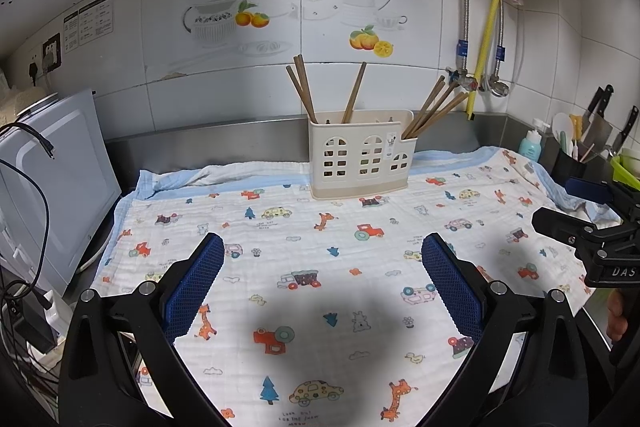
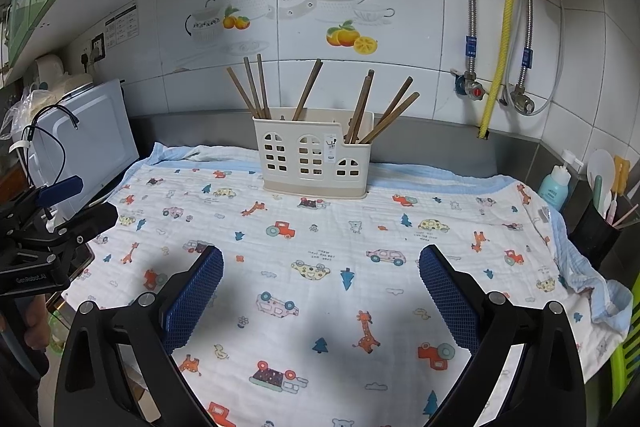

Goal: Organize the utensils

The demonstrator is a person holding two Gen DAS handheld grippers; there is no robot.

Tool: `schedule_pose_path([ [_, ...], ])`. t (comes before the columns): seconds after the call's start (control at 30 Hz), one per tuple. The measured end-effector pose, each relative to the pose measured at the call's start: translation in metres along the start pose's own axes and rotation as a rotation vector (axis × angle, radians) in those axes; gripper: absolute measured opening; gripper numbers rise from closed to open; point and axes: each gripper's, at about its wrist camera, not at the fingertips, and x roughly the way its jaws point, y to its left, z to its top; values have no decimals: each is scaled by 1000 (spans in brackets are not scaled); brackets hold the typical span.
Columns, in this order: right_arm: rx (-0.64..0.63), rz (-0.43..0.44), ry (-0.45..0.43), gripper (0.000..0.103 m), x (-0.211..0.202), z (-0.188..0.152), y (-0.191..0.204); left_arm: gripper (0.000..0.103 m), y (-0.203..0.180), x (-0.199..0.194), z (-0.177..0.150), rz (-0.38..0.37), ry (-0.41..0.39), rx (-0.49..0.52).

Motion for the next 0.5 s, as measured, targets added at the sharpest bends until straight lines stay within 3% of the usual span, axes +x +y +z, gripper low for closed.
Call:
schedule_pose_path([
  [0.5,-1,0,0,95,2,-5,2,98,3,0,-1,10,-4,1],
])
